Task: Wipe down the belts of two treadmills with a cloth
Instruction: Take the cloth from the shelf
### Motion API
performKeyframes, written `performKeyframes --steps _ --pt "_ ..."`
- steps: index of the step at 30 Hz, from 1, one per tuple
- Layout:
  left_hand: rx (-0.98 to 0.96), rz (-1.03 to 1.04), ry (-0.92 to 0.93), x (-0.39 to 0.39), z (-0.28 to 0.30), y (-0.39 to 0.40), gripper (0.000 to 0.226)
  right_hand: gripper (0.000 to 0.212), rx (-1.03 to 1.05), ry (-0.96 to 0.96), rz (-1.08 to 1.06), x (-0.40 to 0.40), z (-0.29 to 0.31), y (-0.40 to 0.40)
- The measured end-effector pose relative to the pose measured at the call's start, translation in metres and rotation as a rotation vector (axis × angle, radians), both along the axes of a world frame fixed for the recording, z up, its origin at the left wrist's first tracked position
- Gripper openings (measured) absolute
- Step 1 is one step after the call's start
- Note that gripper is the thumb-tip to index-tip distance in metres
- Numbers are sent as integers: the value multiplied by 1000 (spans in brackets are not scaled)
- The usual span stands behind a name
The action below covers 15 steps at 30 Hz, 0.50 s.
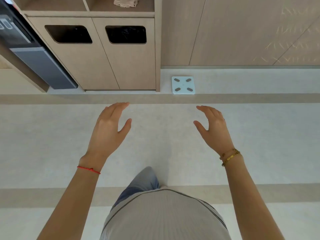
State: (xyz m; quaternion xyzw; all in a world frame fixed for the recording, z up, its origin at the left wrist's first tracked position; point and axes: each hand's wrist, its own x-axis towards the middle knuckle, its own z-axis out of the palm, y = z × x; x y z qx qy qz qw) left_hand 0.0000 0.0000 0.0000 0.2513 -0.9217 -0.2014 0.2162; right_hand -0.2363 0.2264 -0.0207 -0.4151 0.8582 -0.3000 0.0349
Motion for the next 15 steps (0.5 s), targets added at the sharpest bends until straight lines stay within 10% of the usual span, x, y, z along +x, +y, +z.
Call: performKeyframes --steps 15 --pt "19 123 -13 -41 -16 -132 48 45 14 -53 92 -60 -21 -157"
